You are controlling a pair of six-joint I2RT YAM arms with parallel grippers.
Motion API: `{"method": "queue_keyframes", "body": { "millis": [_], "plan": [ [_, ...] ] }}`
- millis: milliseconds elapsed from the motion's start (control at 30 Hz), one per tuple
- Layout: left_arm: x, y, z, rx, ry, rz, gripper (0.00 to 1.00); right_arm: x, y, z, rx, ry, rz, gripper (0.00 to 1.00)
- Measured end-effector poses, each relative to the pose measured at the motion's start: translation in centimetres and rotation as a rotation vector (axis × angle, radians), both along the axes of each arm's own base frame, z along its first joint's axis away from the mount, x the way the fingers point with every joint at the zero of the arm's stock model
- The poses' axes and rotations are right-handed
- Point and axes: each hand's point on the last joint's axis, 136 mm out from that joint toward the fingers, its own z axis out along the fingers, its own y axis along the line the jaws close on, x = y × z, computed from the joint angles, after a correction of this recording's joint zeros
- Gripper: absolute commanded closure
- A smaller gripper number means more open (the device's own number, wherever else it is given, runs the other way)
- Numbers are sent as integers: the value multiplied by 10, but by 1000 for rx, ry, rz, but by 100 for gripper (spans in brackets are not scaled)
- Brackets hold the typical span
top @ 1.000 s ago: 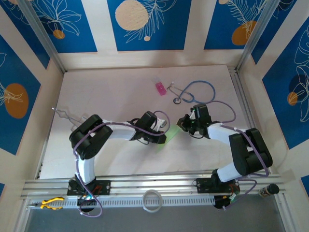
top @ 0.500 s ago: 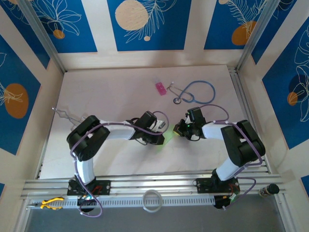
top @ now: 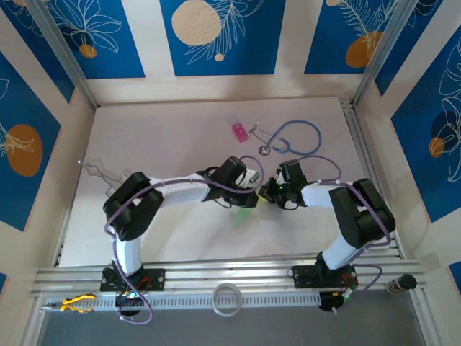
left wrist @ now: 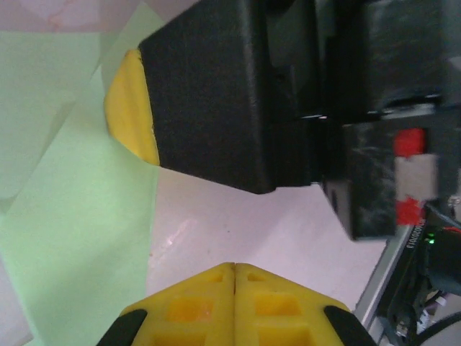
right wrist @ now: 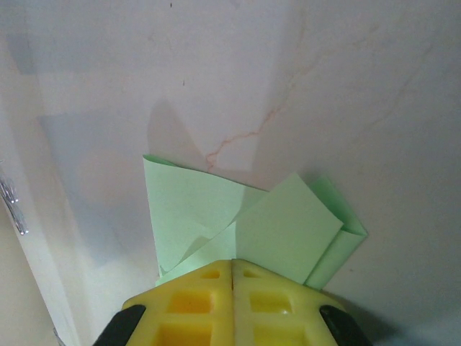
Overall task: Fold a paper plane with a square sheet of paper (pick it up from the middle)
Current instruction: Fold the wing for the fifth time at the center of the table.
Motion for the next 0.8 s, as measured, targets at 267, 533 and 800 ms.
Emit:
{"method": "queue_keyframes", "body": {
  "millis": [267, 533, 800],
  "plan": [
    [-4, 1, -34, 61, 50, 3, 89, 0, 0, 0, 4, -5, 1, 100],
    [-5, 3, -42, 80, 43, 10, 90, -1, 0, 0, 6, -9, 2, 100],
    [-14, 17, -42, 61, 8, 21, 90, -2, 1, -1, 12, -5, 7, 100]
  ]
}}
